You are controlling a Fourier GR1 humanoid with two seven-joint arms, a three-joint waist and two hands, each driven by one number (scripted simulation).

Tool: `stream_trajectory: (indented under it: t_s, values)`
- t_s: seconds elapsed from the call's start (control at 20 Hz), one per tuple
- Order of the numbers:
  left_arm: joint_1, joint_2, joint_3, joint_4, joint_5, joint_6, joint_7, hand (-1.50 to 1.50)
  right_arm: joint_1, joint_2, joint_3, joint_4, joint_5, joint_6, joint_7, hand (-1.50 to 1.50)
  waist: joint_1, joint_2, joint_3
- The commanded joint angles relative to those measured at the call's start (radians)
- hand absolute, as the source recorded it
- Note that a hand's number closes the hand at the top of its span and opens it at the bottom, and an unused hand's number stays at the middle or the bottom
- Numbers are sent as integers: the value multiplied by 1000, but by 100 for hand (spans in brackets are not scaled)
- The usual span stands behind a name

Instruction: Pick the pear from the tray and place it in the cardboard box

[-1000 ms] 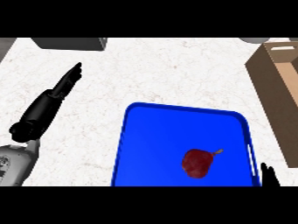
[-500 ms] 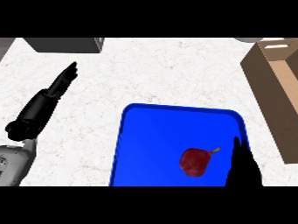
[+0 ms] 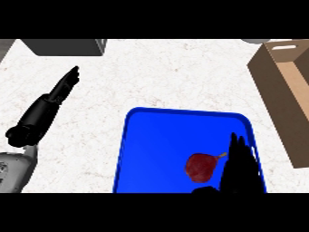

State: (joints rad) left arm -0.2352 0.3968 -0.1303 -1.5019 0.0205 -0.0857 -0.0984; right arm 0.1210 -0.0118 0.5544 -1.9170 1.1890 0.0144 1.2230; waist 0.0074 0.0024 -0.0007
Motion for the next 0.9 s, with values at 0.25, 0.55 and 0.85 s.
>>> stream_trajectory:
  t_s: [0.25,0.55,0.85]
  values:
    - [13,-10,30,-37,-2,-2,39,0,-72,11,-23,61,-68,-24,200,-150,-5,-2,0]
    - [7,-14,36,13,-17,-27,-20,0,-27,11,-60,183,-75,-115,129,-150,-11,-1,0]
    - [31,-42,16,-54,-56,-6,19,0,-69,11,-56,208,-104,-120,142,-150,-4,-3,1]
